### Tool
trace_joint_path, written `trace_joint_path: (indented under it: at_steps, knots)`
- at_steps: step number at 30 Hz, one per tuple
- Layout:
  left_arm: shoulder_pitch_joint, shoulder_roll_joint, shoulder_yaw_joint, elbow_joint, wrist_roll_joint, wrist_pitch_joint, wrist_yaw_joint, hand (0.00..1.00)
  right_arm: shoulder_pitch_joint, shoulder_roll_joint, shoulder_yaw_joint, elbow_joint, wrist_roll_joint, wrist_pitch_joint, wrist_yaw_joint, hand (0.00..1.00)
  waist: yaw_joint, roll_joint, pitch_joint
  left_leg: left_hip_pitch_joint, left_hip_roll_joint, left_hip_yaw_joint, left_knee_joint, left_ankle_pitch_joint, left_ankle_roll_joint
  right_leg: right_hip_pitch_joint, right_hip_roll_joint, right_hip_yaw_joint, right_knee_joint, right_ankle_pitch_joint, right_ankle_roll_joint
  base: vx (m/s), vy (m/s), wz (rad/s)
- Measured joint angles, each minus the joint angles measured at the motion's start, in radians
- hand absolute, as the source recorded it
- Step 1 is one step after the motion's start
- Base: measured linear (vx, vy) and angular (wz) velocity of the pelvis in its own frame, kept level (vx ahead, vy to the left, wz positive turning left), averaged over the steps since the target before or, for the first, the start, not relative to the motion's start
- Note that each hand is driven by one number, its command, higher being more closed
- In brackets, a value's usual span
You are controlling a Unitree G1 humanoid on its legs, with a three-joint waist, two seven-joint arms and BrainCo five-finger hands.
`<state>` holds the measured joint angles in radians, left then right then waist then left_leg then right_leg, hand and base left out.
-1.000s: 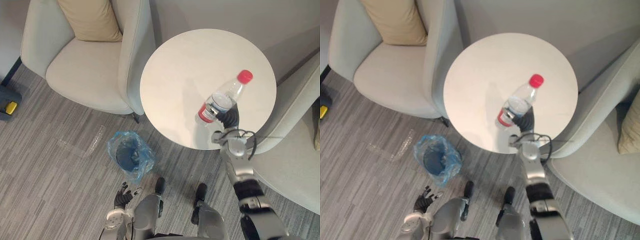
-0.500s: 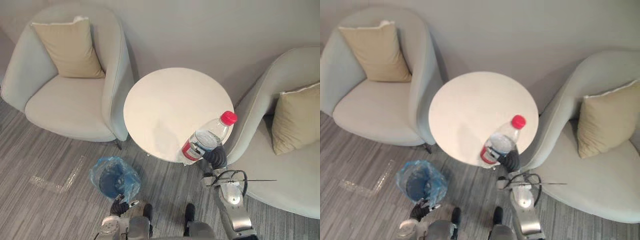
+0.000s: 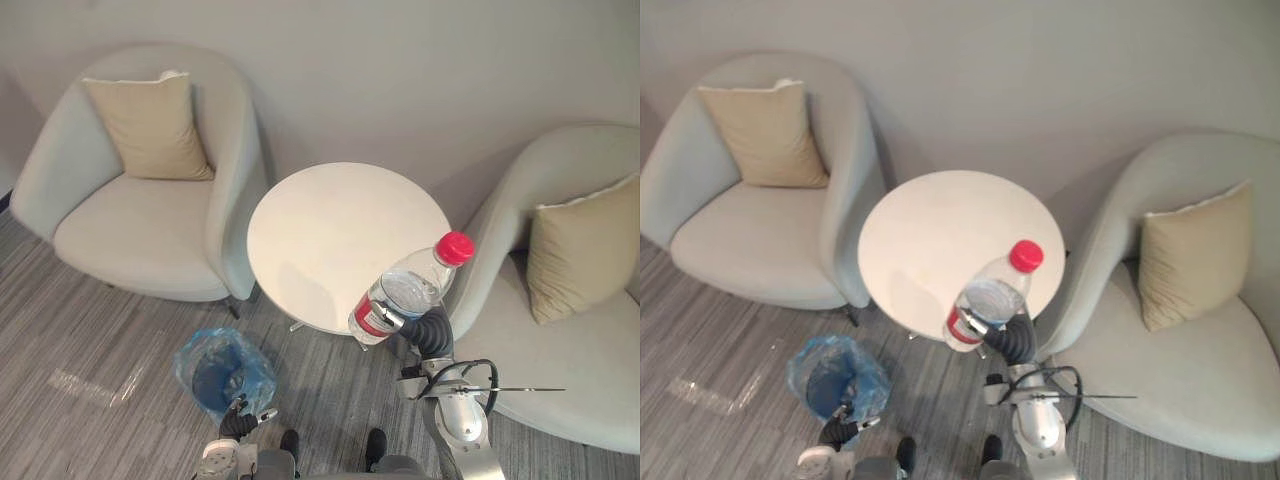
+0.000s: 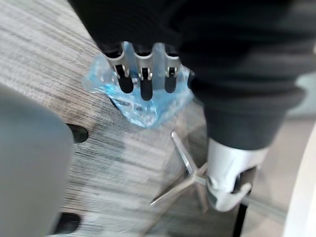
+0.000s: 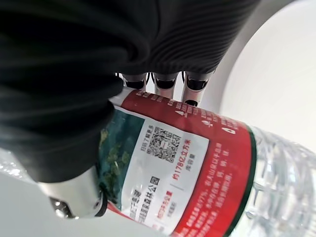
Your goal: Gather rubbish on tea table into small bin, then transfer packed bag to large trash can.
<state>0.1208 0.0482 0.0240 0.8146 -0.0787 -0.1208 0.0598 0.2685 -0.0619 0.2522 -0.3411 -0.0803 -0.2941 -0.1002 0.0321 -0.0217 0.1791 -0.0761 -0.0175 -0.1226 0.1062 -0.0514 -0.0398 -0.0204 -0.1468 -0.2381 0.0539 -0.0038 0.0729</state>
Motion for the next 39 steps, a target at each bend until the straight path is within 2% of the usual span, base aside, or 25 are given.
trace_joint_path:
  at_steps: [2,3,4,5,6,8,9,10,11,14,20,21,22,23,24,26,27,28,29,30,31,32,33,36,39]
  knots:
    - [-0.001,-0.018,-0.002,-0.024,0.0,0.0,0.0,0.0,-0.053,0.0,0.006,0.0,-0.006,-0.002,-0.003,1.0,0.003,0.005,-0.005,-0.052,0.0,-0.012,-0.012,0.005,0.012,-0.064,-0.007,-0.024,0.052,-0.012,-0.012,-0.08,-0.005,0.35]
    - [-0.002,-0.022,-0.003,-0.025,0.001,0.0,0.0,0.0,-0.065,0.001,0.007,0.002,-0.009,-0.004,-0.003,1.0,0.0,0.002,-0.007,-0.052,0.008,0.015,-0.036,-0.008,0.039,-0.074,-0.009,-0.034,0.052,-0.009,-0.015,-0.08,0.016,0.67]
    - [-0.029,-0.039,-0.001,0.004,0.006,0.005,-0.003,0.0,-0.103,0.022,-0.003,-0.001,-0.027,-0.003,-0.006,1.0,-0.011,-0.014,-0.011,-0.074,0.055,0.216,-0.027,-0.028,0.083,-0.083,-0.051,-0.083,0.017,0.02,-0.023,-0.01,0.06,0.64]
    - [-0.036,-0.053,-0.005,0.007,0.014,0.006,-0.004,0.0,-0.117,0.021,-0.013,0.002,-0.03,-0.004,-0.009,1.0,-0.022,-0.012,-0.009,-0.092,0.082,0.284,0.029,-0.036,0.096,-0.086,-0.057,-0.098,0.022,0.02,-0.023,0.0,0.121,0.93]
    - [-0.039,-0.09,-0.037,0.024,0.032,0.012,-0.006,0.0,-0.152,0.011,-0.048,0.022,-0.031,-0.002,-0.013,1.0,-0.034,0.023,-0.013,-0.104,0.172,0.431,0.161,-0.018,0.076,-0.086,-0.05,-0.139,0.08,0.002,-0.02,0.02,0.093,0.74]
    - [-0.032,-0.096,-0.097,0.014,0.042,0.016,-0.015,0.0,-0.176,0.005,-0.077,0.067,-0.032,-0.003,-0.02,1.0,-0.06,0.032,-0.008,-0.122,0.167,0.471,0.198,0.005,0.053,-0.106,-0.051,-0.13,0.143,-0.042,-0.035,-0.06,0.024,0.82]
    - [-0.026,-0.086,-0.107,0.021,0.048,0.017,-0.019,0.0,-0.172,0.016,-0.079,0.098,-0.035,-0.004,-0.022,1.0,-0.078,-0.013,-0.042,-0.047,0.109,0.461,0.032,0.023,0.041,-0.084,-0.076,-0.152,0.09,-0.053,-0.029,-0.09,-0.02,0.64]
    - [-0.027,-0.088,-0.124,0.031,0.048,0.019,-0.017,0.0,-0.174,0.01,-0.082,0.104,-0.035,-0.007,-0.022,1.0,-0.079,-0.002,-0.047,-0.029,0.117,0.479,0.015,0.009,0.049,-0.081,-0.079,-0.177,0.082,-0.04,-0.016,-0.01,0.048,0.8]
    - [-0.04,-0.083,-0.167,0.043,0.059,0.019,-0.022,0.0,-0.194,0.015,-0.088,0.146,-0.036,-0.01,-0.032,1.0,-0.089,0.026,-0.042,-0.022,0.121,0.548,-0.003,0.001,0.0,-0.082,-0.082,-0.208,0.087,-0.021,-0.007,0.02,0.109,0.49]
    - [-0.036,-0.078,-0.181,0.057,0.068,0.018,-0.022,0.0,-0.202,0.023,-0.076,0.271,-0.036,-0.002,-0.034,1.0,-0.083,0.029,-0.036,0.067,0.052,0.531,-0.151,0.072,0.022,-0.021,-0.098,-0.21,0.024,0.025,0.012,-0.06,0.207,0.33]
    - [-0.027,-0.041,-0.168,0.083,0.078,0.013,-0.021,0.0,-0.226,0.06,-0.001,0.369,-0.037,-0.001,-0.035,1.0,-0.074,0.035,-0.029,0.132,0.008,0.506,-0.216,0.077,0.038,0.019,-0.125,-0.19,0.035,0.029,0.012,-0.05,0.087,0.11]
    - [-0.025,-0.032,-0.167,0.081,0.078,0.011,-0.021,0.0,-0.224,0.061,-0.001,0.37,-0.036,-0.001,-0.034,1.0,-0.081,0.031,-0.02,0.132,-0.013,0.467,-0.216,0.059,0.034,0.006,-0.151,-0.167,0.112,-0.055,-0.001,-0.05,0.03,0.42]
    - [-0.024,-0.031,-0.167,0.081,0.078,0.01,-0.021,0.0,-0.222,0.059,-0.003,0.37,-0.036,-0.001,-0.033,1.0,-0.086,0.031,-0.017,0.132,-0.016,0.456,-0.216,0.054,0.033,-0.002,-0.149,-0.14,0.132,-0.094,-0.006,-0.05,0.018,0.9]
    - [-0.021,-0.031,-0.165,0.09,0.078,0.008,-0.021,0.0,-0.21,0.059,-0.014,0.36,-0.036,-0.001,-0.032,1.0,-0.101,0.021,-0.009,0.129,-0.034,0.399,-0.209,0.05,0.033,-0.022,-0.117,-0.028,0.184,-0.195,-0.025,0.07,0.006,1.31]
    - [-0.022,-0.029,-0.158,0.088,0.078,0.003,-0.021,0.0,-0.2,0.056,-0.035,0.352,-0.035,-0.001,-0.036,1.0,-0.113,0.014,-0.005,0.097,-0.048,0.351,-0.124,0.037,0.049,-0.03,-0.085,0.077,0.216,-0.235,-0.039,0.07,0.006,1.32]
    - [-0.022,-0.027,-0.157,0.081,0.077,-0.003,-0.021,0.0,-0.192,0.05,-0.043,0.353,-0.035,0.0,-0.036,1.0,-0.113,0.003,0.003,0.09,-0.057,0.313,-0.089,0.02,0.057,-0.014,-0.079,0.119,0.225,-0.229,-0.05,0.13,-0.015,0.9]
    - [-0.023,-0.027,-0.127,0.078,0.075,-0.004,-0.018,0.0,-0.188,0.042,-0.032,0.353,-0.035,0.0,-0.027,1.0,-0.109,0.008,0.008,0.102,-0.061,0.245,-0.087,-0.001,0.073,0.008,-0.062,0.145,0.249,-0.206,-0.101,0.22,-0.058,1.0]
    - [-0.037,-0.025,-0.118,0.089,0.074,0.0,-0.015,0.0,-0.186,0.032,-0.018,0.356,-0.035,0.002,-0.017,1.0,-0.115,0.057,0.038,0.1,0.004,0.188,-0.057,-0.024,0.072,-0.073,0.03,0.195,0.377,-0.193,-0.123,0.27,-0.062,1.04]
    - [-0.043,-0.013,-0.118,0.106,0.073,-0.002,-0.015,0.0,-0.178,0.024,0.0,0.355,-0.035,0.002,-0.008,1.0,-0.119,0.07,0.045,0.099,0.044,0.159,-0.04,-0.04,0.056,-0.109,0.101,0.232,0.349,-0.207,-0.085,0.18,-0.083,0.72]
    - [-0.045,-0.008,-0.118,0.111,0.073,-0.002,-0.016,0.0,-0.176,0.022,0.004,0.355,-0.035,0.002,-0.003,1.0,-0.119,0.066,0.044,0.098,0.043,0.148,-0.036,-0.042,0.053,-0.124,0.111,0.243,0.314,-0.193,-0.075,0.2,-0.105,0.65]
    - [-0.054,0.0,-0.118,0.124,0.073,-0.001,-0.016,0.0,-0.174,0.023,0.007,0.355,-0.035,0.002,0.003,1.0,-0.116,0.035,0.032,0.096,0.027,0.135,-0.019,-0.044,0.048,-0.122,0.11,0.262,0.231,-0.142,-0.064,0.21,-0.137,0.71]
    - [-0.054,0.007,-0.117,0.131,0.073,-0.002,-0.016,0.0,-0.165,0.025,0.006,0.355,-0.035,0.002,0.003,1.0,-0.115,-0.004,0.017,0.095,-0.005,0.113,0.003,-0.055,0.042,-0.12,0.083,0.263,0.167,-0.04,-0.052,0.28,-0.224,0.89]
    - [-0.061,0.0,-0.112,0.14,0.073,-0.002,-0.016,0.0,-0.16,0.023,0.003,0.357,-0.034,0.004,0.004,1.0,-0.115,-0.018,0.008,0.092,-0.015,0.085,0.024,-0.075,0.036,-0.102,0.066,0.238,0.17,-0.055,-0.027,0.23,-0.199,0.71]
    - [-0.059,-0.044,-0.079,0.153,0.073,-0.002,-0.015,0.0,-0.154,0.014,-0.017,0.355,-0.029,0.007,0.012,1.0,-0.106,0.045,-0.014,0.073,0.027,0.054,0.031,-0.097,0.011,-0.082,0.098,0.189,0.118,-0.063,-0.04,0.23,-0.146,0.43]
    - [-0.06,-0.046,-0.079,0.159,0.076,-0.001,-0.016,0.0,-0.137,0.015,-0.017,0.355,-0.029,0.017,0.018,1.0,-0.104,0.056,-0.018,0.078,0.066,0.048,0.01,-0.1,-0.006,-0.06,0.128,0.151,0.107,-0.063,-0.041,0.17,-0.113,0.26]
